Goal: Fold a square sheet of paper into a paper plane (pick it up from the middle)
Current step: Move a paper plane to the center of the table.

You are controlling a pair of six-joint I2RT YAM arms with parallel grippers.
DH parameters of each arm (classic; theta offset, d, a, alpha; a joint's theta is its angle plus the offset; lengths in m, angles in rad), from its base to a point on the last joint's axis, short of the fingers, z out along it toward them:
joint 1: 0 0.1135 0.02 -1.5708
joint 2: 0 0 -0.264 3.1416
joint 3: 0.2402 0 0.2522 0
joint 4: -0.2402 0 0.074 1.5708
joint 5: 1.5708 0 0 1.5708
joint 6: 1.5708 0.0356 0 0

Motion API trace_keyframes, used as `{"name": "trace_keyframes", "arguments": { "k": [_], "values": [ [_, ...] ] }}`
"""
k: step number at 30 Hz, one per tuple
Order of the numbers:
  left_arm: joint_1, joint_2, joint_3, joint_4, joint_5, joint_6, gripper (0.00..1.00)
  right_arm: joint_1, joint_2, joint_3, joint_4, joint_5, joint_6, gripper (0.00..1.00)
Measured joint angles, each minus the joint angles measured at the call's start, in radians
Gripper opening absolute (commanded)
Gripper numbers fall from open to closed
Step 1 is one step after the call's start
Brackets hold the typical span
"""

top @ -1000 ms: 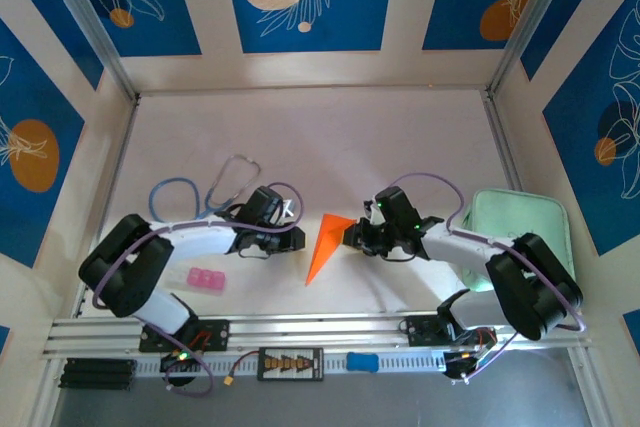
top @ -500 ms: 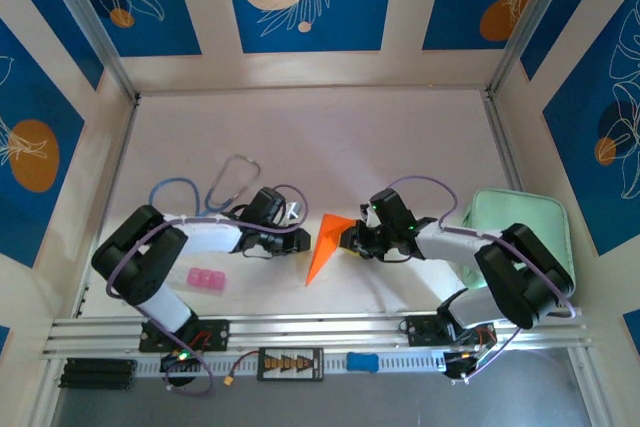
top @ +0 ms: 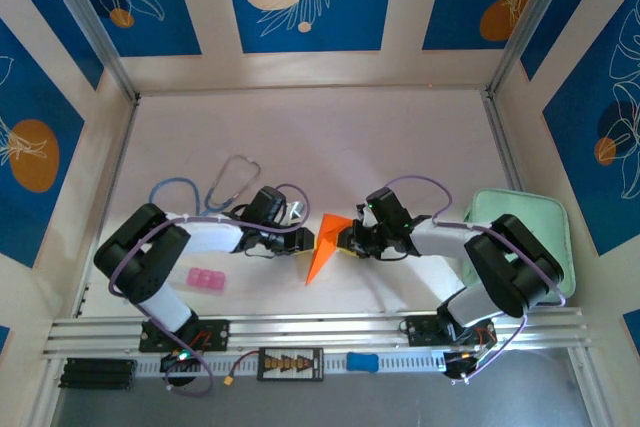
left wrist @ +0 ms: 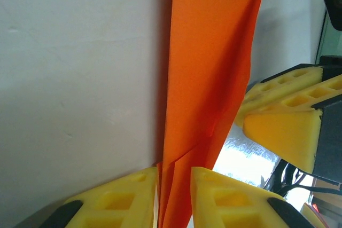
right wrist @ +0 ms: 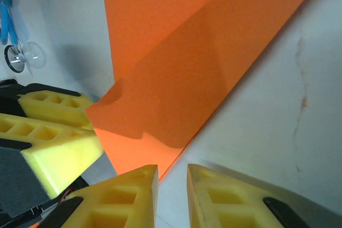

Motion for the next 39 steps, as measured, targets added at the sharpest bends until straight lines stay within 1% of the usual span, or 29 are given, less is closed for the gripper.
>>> {"name": "trace_keyframes", "arguments": {
  "k": [11, 21, 32, 36, 39],
  "values": [
    [-0.032, 0.021, 0.002, -0.027, 0.000, 0.003, 0.26, 0.007, 0.006, 0.001, 0.005, -0.002, 0.000, 0.22],
    [-0.042, 0.047, 0.043, -0.071, 0.005, 0.023, 0.26, 0.011, 0.035, 0.001, 0.037, -0.024, 0.008, 0.21],
    [-0.058, 0.079, 0.047, -0.002, 0.048, 0.002, 0.26, 0.016, 0.047, 0.000, 0.088, -0.050, 0.026, 0.19],
    [-0.071, 0.092, 0.047, 0.029, 0.062, -0.011, 0.19, 0.016, 0.047, 0.000, 0.095, -0.053, 0.027, 0.19],
    [-0.081, 0.094, 0.046, 0.037, 0.069, -0.020, 0.09, 0.016, 0.047, 0.000, 0.098, -0.053, 0.027, 0.20]
  ]
}}
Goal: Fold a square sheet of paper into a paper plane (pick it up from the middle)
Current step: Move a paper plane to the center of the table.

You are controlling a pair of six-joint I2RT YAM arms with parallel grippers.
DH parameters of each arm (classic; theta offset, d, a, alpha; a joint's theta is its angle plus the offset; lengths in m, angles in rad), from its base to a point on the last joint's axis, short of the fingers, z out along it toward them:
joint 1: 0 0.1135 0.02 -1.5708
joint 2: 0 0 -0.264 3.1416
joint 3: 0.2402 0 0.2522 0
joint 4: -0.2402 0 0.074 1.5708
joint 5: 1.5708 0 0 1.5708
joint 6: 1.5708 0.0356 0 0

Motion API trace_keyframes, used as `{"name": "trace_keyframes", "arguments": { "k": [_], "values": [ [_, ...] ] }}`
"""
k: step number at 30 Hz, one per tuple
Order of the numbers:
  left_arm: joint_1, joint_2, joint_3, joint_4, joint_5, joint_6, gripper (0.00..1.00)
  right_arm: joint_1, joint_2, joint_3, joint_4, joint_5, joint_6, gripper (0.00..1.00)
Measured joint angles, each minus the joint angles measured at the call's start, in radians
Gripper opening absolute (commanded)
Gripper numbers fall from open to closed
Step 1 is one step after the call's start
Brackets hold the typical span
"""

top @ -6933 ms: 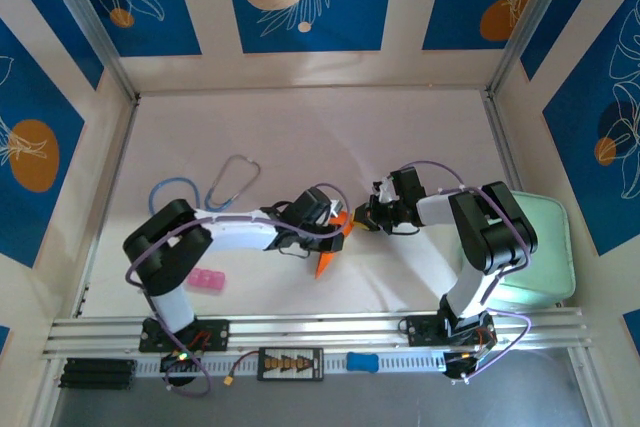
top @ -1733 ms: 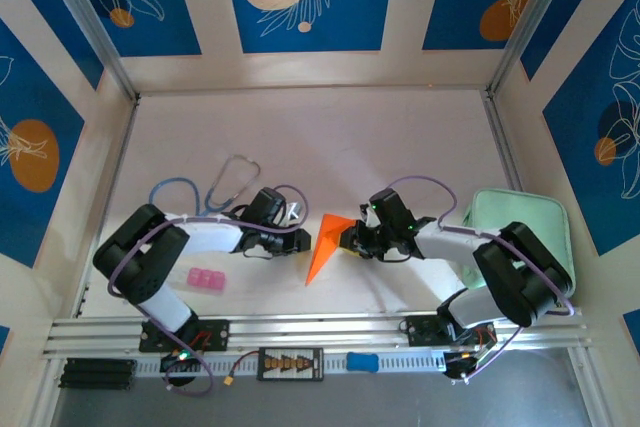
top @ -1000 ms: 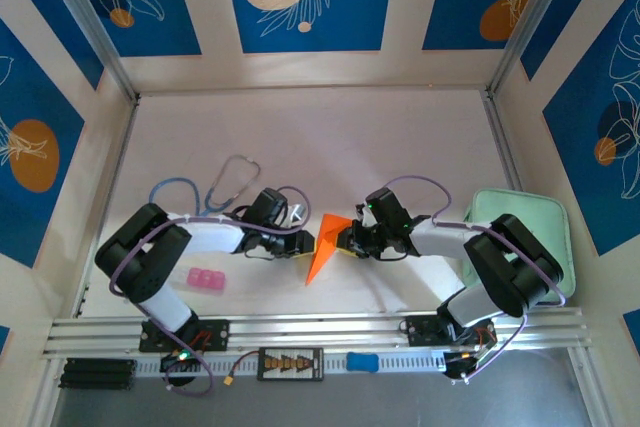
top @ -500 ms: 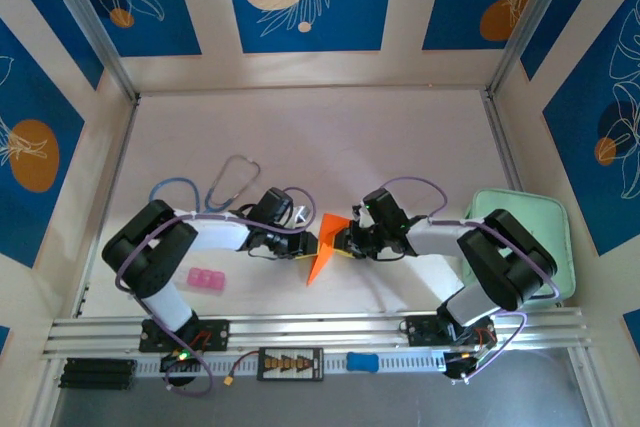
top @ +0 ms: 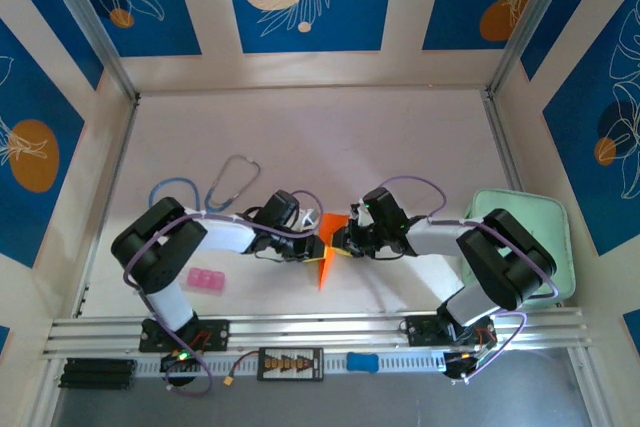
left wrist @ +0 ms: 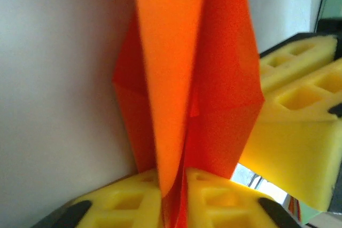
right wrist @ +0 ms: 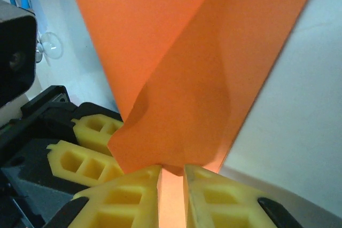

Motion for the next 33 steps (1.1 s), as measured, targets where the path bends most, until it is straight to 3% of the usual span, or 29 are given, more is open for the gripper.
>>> {"name": "trace_keyframes", "arguments": {
  "k": [6, 16, 23, 33],
  "values": [
    [-0.004, -0.036, -0.001, -0.021, -0.046, -0.002, 0.03, 0.000, -0.035, -0.001, -0.032, 0.019, 0.000, 0.25],
    [-0.073, -0.173, 0.109, -0.313, -0.324, 0.103, 0.01, 0.000, -0.190, -0.001, -0.072, 0.038, 0.003, 0.44],
    [-0.119, -0.172, 0.142, -0.410, -0.414, 0.129, 0.01, 0.020, -0.159, 0.047, -0.100, 0.053, 0.011, 0.45],
    [-0.140, -0.171, 0.158, -0.454, -0.454, 0.144, 0.02, 0.027, -0.035, 0.105, -0.107, 0.053, 0.018, 0.44]
  ]
}}
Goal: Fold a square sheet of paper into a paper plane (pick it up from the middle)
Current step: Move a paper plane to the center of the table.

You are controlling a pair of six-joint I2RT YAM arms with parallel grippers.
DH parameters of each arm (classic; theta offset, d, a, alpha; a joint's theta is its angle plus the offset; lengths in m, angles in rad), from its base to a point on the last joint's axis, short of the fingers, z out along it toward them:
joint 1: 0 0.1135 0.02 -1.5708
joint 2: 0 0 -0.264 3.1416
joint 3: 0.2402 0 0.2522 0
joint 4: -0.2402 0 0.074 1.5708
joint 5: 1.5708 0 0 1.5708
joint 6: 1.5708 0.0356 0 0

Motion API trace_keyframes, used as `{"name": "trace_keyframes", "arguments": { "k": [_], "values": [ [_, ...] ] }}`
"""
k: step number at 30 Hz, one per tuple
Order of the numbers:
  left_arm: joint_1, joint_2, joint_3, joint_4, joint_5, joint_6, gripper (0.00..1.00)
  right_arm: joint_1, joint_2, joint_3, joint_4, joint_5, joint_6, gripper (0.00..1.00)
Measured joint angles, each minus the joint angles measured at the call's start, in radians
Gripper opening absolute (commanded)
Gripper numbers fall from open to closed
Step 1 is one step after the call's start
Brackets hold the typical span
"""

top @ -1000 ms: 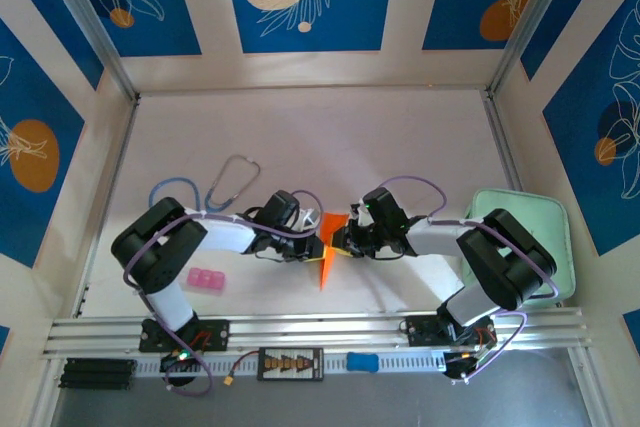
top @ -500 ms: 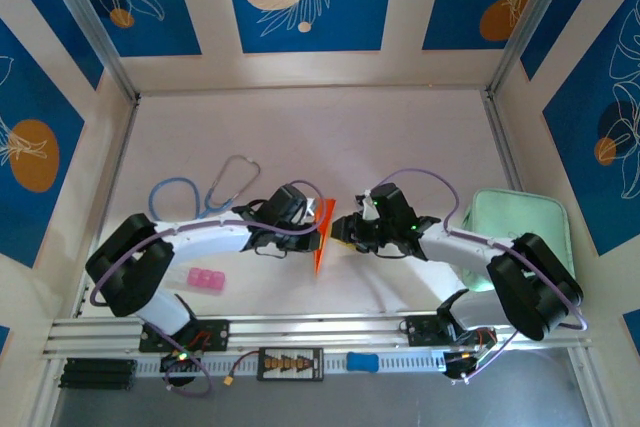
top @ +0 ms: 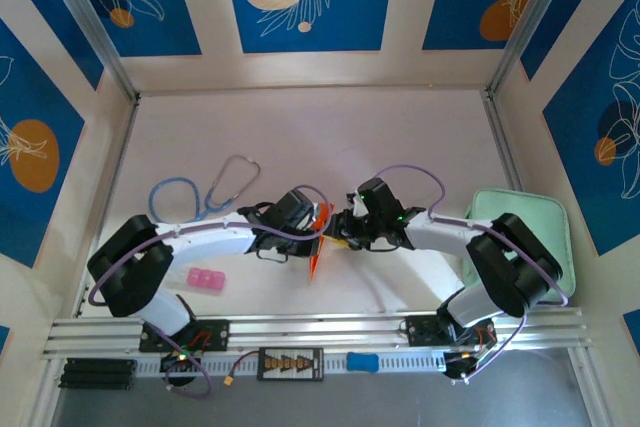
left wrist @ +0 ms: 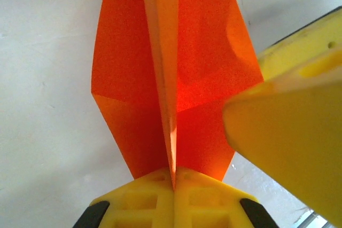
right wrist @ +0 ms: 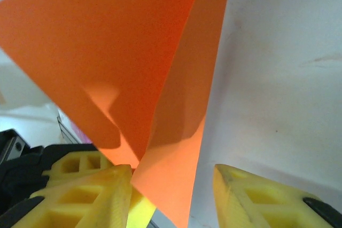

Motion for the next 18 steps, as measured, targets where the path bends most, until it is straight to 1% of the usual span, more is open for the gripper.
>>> {"name": "trace_keyframes", "arguments": {
  "k": [5, 8, 10, 18],
  "values": [
    [-0.002, 0.006, 0.010, -0.027, -0.019, 0.005, 0.04, 0.000, 0.016, 0.005, -0.031, 0.006, 0.000, 0.36],
    [-0.002, 0.014, 0.017, -0.033, -0.024, 0.009, 0.05, -0.004, 0.021, 0.005, -0.047, 0.012, 0.000, 0.34],
    [-0.002, 0.019, 0.019, -0.039, -0.026, 0.011, 0.05, -0.009, 0.023, -0.001, -0.046, 0.012, 0.000, 0.33],
    [-0.011, 0.065, 0.052, -0.060, -0.025, 0.012, 0.09, -0.011, 0.070, -0.008, -0.018, -0.006, 0.002, 0.22]
  ]
}}
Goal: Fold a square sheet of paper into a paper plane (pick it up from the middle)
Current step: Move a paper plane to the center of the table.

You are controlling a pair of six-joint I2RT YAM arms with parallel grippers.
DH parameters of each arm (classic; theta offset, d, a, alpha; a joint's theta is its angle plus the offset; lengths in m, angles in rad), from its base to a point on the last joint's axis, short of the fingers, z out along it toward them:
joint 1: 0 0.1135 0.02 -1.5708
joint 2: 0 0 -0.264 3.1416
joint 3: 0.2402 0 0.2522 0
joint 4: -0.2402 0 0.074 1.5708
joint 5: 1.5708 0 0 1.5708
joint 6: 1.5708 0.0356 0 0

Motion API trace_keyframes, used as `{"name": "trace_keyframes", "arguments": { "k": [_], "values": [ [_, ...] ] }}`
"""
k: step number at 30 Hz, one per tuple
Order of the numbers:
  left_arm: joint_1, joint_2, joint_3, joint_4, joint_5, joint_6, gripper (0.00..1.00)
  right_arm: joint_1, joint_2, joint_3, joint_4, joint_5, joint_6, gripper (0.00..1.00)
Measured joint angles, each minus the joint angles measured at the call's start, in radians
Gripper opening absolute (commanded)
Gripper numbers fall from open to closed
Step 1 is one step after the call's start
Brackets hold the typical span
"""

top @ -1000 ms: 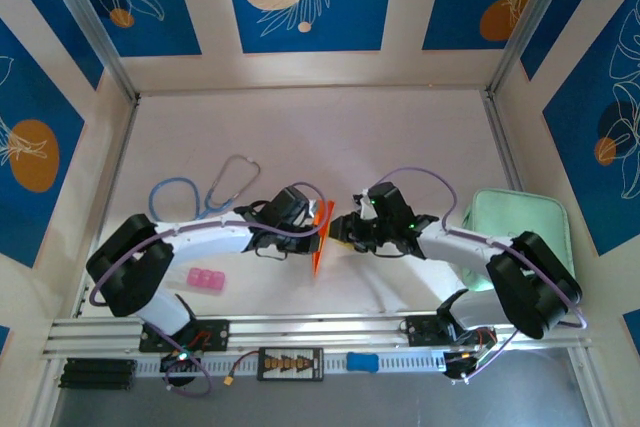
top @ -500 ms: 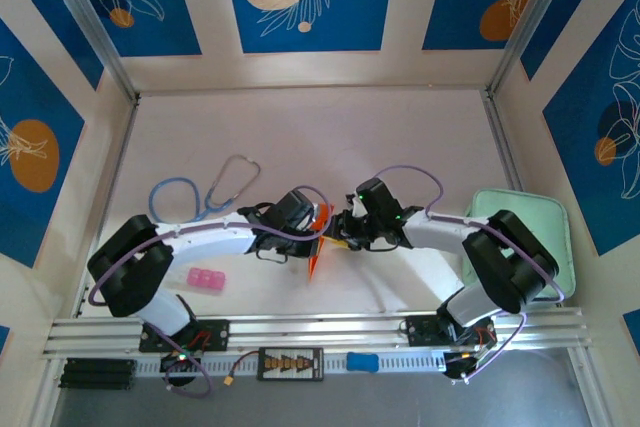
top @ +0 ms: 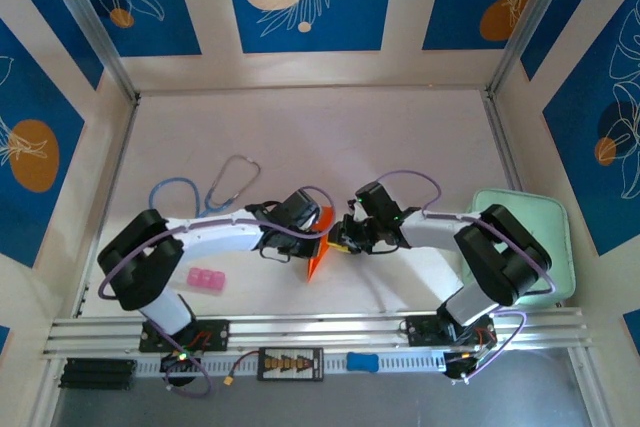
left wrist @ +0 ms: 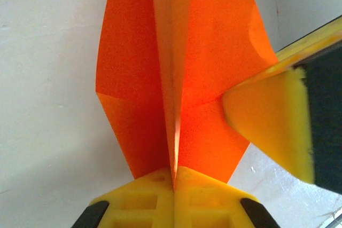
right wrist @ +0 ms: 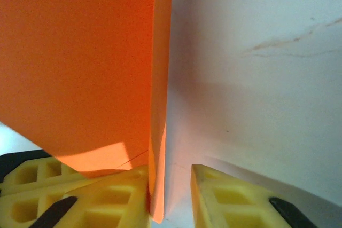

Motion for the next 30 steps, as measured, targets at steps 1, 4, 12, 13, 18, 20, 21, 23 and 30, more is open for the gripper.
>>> {"name": "trace_keyframes", "arguments": {
  "k": [1, 4, 12, 13, 18, 20, 21, 23, 30],
  "values": [
    [-0.002, 0.007, 0.005, -0.003, 0.000, 0.000, 0.10, 0.000, 0.008, 0.000, 0.002, -0.002, 0.000, 0.20],
    [-0.007, 0.020, 0.010, -0.007, 0.003, 0.000, 0.13, 0.000, 0.018, -0.002, 0.005, -0.006, 0.005, 0.19],
    [-0.013, 0.027, 0.020, -0.018, 0.003, 0.000, 0.19, -0.002, 0.018, -0.003, 0.021, -0.010, 0.006, 0.15],
    [-0.013, 0.027, 0.021, -0.020, 0.003, 0.000, 0.19, -0.002, 0.018, -0.003, 0.023, -0.010, 0.006, 0.14],
    [-0.013, 0.033, 0.023, -0.021, 0.005, 0.000, 0.19, -0.003, 0.023, -0.003, 0.029, -0.017, 0.006, 0.11],
    [-0.014, 0.037, 0.023, -0.021, 0.008, 0.000, 0.20, -0.004, 0.028, -0.004, 0.031, -0.019, 0.006, 0.10],
    [-0.015, 0.040, 0.024, -0.021, 0.008, 0.000, 0.20, -0.005, 0.029, -0.005, 0.031, -0.020, 0.006, 0.09],
    [-0.017, 0.044, 0.026, -0.021, 0.008, 0.000, 0.20, -0.005, 0.030, -0.008, 0.032, -0.021, 0.006, 0.08],
    [-0.026, 0.060, 0.030, -0.023, 0.011, 0.000, 0.20, -0.006, 0.030, -0.012, 0.038, -0.021, 0.006, 0.07]
  ]
}}
